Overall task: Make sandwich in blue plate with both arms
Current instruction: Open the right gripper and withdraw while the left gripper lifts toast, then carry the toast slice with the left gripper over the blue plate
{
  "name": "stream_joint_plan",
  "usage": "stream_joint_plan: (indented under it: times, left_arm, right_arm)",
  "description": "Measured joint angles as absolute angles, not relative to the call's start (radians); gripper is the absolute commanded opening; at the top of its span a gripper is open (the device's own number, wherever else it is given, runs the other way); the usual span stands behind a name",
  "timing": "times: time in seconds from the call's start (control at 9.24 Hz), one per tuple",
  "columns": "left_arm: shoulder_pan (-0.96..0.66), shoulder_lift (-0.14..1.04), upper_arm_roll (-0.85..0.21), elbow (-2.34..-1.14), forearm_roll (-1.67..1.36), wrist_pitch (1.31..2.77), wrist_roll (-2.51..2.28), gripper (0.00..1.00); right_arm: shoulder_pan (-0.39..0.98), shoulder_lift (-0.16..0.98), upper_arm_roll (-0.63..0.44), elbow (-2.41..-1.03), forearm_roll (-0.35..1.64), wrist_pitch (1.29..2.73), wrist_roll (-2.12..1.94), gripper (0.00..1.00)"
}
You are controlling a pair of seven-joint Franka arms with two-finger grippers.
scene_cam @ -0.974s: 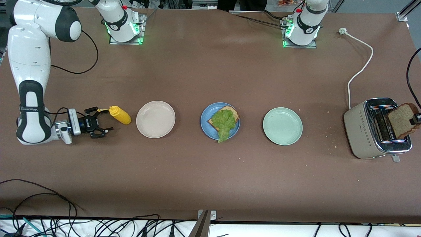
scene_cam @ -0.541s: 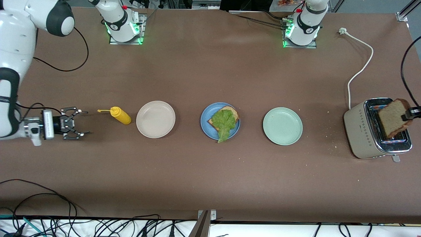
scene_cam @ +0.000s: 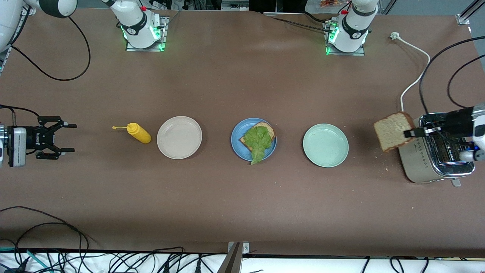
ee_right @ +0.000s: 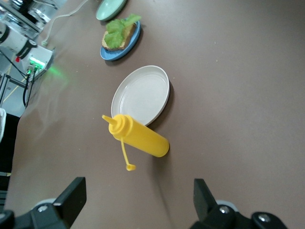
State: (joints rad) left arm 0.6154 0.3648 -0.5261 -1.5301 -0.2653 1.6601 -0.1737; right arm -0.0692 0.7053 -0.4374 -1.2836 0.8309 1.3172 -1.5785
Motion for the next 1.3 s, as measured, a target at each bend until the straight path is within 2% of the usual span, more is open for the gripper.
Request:
stream_joint_plan:
  times: [0.32,0.54,0.76,0.97,1.3]
  left_arm:
    - [0.520,0.380,-0.537,-1.636,-0.463,1.814,-0.295,0.00]
    - [0.400,0.383,-0.553,-1.718,-0.556,2.007,-0.383,0.00]
    - [0.276,0.388,-0.570,-1.803,-0.575,2.251,-0.496,0.00]
    - [0.168,0.400,-0.572,-1.840,-0.607,2.453,-0.600,0.00]
    - [0.025,0.457,-0.572,-1.867,-0.628,2.724,-0.720,0.00]
  right_arm:
    - [0.011,0.611,-0.437,-1.267,0.709,1.318,-1.351,1.00]
    - [0.025,0.586,-0.436,-1.265,0.639,1.328,-1.279,1.00]
    - [0.028,0.513,-0.365,-1.273,0.510,1.349,-1.041,1.00]
    - [0.030,0.407,-0.267,-1.321,0.353,1.398,-0.815,1.00]
    - [0.028,0.229,-0.126,-1.509,0.125,1.516,-0.442,1.00]
